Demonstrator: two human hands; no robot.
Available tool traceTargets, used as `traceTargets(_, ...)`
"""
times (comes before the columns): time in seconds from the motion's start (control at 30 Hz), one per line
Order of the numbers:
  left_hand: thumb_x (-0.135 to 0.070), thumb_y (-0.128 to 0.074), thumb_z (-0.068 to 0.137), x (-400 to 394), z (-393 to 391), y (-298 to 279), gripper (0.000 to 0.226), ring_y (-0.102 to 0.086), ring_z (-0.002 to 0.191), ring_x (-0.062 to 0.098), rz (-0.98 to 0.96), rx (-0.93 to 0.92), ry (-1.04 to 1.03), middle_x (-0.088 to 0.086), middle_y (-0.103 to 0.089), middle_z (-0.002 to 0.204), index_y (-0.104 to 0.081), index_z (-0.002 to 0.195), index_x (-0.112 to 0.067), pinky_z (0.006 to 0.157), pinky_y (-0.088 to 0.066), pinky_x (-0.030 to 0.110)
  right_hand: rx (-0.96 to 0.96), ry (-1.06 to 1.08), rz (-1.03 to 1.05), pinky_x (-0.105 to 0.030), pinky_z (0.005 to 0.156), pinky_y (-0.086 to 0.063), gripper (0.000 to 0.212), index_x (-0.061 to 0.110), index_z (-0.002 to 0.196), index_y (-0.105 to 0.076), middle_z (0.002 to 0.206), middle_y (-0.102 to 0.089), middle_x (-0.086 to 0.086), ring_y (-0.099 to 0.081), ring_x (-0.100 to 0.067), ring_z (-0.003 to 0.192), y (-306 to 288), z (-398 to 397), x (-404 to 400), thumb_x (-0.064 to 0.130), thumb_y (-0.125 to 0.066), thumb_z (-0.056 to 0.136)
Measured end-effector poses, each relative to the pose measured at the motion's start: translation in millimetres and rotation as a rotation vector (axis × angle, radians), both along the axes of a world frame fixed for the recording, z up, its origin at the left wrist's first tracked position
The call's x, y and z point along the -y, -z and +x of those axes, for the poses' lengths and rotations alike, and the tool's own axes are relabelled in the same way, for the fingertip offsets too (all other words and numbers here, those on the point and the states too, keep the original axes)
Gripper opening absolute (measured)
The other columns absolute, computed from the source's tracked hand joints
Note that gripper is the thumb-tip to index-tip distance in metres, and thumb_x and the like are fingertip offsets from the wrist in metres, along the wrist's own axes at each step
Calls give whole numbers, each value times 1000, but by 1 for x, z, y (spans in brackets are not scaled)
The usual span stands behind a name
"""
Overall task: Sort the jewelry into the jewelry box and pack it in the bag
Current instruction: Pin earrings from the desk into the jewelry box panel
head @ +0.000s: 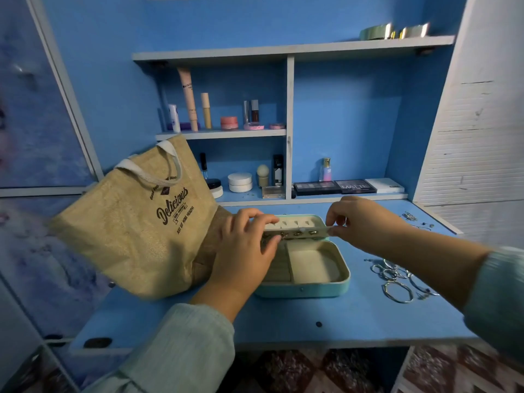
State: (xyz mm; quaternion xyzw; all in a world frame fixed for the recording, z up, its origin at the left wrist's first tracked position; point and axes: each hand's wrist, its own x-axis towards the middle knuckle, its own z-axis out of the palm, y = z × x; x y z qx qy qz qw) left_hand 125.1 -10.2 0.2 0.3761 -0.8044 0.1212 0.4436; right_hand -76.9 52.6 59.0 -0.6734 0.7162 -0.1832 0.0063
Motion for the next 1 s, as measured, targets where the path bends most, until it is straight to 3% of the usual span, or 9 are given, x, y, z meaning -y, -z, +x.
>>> traceTargets(0.07,-35,-67,75,-2,-7,-1,18,-46,87,18,-79,25,0,-2,-60,92,-69,91,-27,73,-34,29,22,16,-10,-23,64,-36,4,26,85,-58,90,-48,8,-47,-10,76,3,-1,-4,28,-61,87)
traceTargets(0.17,-41,-45,80,-3,-16,1,27,-38,85,14,-81,81,23,-5,-60,90,-69,86,-31,71,-41,35,34,18,-19,-23,62,-35,5,27,84,-57,90,-47,8,-47,-11,76,8,-1,-9,27,-61,87)
traceTargets(0.3,-39,-46,80,-5,-23,4,24,-40,82,13,-87,101,39,-9,-60,84,-69,77,-33,73,-24,32,39,18,-2,-27,70,-44,4,27,86,-58,93,-48,7,-50,-14,79,14,-1,-12,23,-59,88)
traceTargets(0.53,-34,-41,79,-18,-28,6,28,-54,82,17,-41,145,45,-10,-58,86,-68,84,-33,78,-27,33,44,-23,12,-20,65,-38,5,26,90,-61,90,-46,9,-49,-11,79,15,-6,-15,22,-59,87)
traceTargets(0.6,-36,-44,78,-24,-33,4,25,-55,81,17,-32,190,36,-10,-59,86,-68,85,-33,77,-37,37,58,-29,14,-20,67,-39,5,26,90,-62,89,-47,9,-49,-10,78,15,-8,-16,23,-61,86)
traceTargets(0.67,-37,-62,73,-26,-39,3,13,-58,79,18,-39,237,33,-10,-60,84,-69,83,-33,72,-44,39,75,-38,20,-21,70,-41,4,26,89,-63,89,-48,8,-50,-11,80,15,-11,-17,25,-63,85)
traceTargets(0.77,-33,-83,60,-30,-48,2,24,-61,76,20,21,292,24,-9,-61,81,-69,79,-32,67,-47,40,105,-48,26,-20,70,-39,6,28,81,-60,88,-49,9,-50,-11,81,16,-17,-22,27,-63,85)
traceTargets(0.9,-27,-77,64,-37,-63,5,13,-59,71,20,-20,286,33,-8,-60,77,-68,72,-32,75,-32,35,147,22,39,-23,72,-45,9,18,85,-66,89,-58,6,-55,-12,80,13,-38,-37,26,-61,87)
traceTargets(1.0,-30,-76,64,-43,-77,9,12,-60,70,19,-33,284,53,-9,-60,77,-68,71,-34,72,-23,33,159,79,106,-22,67,-44,15,15,85,-67,87,-64,2,-56,-13,76,15,-61,-54,29,-61,87)
